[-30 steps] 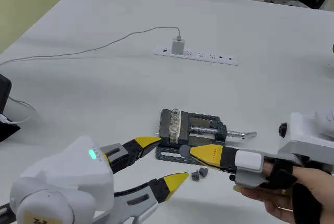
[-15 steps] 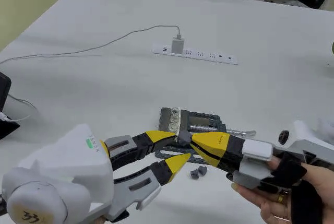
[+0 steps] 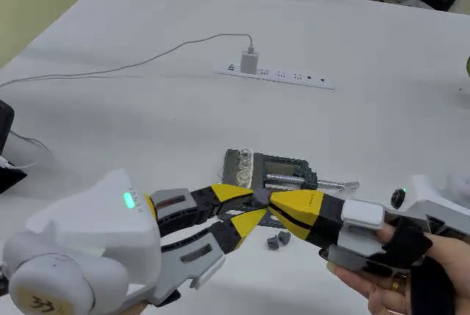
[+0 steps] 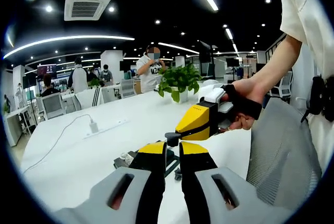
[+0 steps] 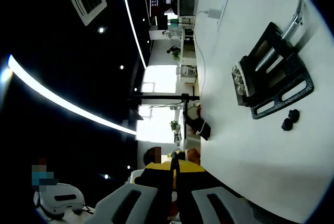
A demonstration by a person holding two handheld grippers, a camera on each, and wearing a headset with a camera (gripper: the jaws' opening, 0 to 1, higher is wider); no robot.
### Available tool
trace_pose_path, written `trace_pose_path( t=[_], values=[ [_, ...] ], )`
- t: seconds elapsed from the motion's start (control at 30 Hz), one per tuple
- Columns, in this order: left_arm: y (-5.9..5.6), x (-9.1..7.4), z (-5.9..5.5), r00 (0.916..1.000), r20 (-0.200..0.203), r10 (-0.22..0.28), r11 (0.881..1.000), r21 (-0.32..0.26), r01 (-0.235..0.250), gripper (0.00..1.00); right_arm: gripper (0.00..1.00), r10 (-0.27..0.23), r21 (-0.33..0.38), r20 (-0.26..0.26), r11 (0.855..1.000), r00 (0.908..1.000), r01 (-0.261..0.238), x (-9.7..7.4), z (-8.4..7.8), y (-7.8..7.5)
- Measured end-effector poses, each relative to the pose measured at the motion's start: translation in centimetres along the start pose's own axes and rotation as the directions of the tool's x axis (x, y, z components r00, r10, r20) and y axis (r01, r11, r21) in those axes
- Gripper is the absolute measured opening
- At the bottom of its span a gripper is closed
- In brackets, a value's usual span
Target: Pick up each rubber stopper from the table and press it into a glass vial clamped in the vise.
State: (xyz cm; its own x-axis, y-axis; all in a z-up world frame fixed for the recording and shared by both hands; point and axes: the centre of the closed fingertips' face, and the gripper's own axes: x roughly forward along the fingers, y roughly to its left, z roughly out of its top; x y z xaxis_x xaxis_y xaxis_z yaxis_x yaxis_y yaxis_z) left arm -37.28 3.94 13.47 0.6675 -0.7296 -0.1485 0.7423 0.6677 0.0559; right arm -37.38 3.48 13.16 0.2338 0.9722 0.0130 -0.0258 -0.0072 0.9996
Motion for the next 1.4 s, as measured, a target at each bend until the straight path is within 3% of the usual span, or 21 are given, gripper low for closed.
trace_pose_path(
  t=[0.47,1.03,1.23,1.3,1.4],
  values=[
    [-0.1,-0.1,-0.1,1.0000,0.000,-0.002,1.000,-0.017,0.002,0.05,0.00,-0.001,0.033,0.004,0.999,1.0000,0.001,-0.1,-0.2,-0.3],
    [-0.6,-0.3,-0.5,0.9998,-0.001,-0.019,0.999,-0.047,0.019,0.05,0.00,-0.012,-0.002,-0.014,1.000,0.9998,0.011,-0.4,-0.5,-0.6],
    [-0.6,-0.2,-0.8,0.9998,-0.008,-0.021,0.999,-0.049,0.020,0.05,0.00,-0.022,-0.078,-0.024,0.997,0.9995,0.020,-0.4,-0.8,-0.5],
    [-0.6,-0.3,-1.1,0.9996,-0.018,-0.020,0.999,-0.045,0.020,0.05,0.09,-0.042,-0.108,-0.020,0.993,0.9989,0.039,-0.5,-0.6,-0.7],
    [-0.6,-0.3,-1.6,0.9992,-0.034,-0.023,0.999,-0.049,0.021,0.05,0.16,-0.081,-0.234,-0.018,0.969,0.9965,0.075,-0.7,-0.2,-0.9]
  ],
)
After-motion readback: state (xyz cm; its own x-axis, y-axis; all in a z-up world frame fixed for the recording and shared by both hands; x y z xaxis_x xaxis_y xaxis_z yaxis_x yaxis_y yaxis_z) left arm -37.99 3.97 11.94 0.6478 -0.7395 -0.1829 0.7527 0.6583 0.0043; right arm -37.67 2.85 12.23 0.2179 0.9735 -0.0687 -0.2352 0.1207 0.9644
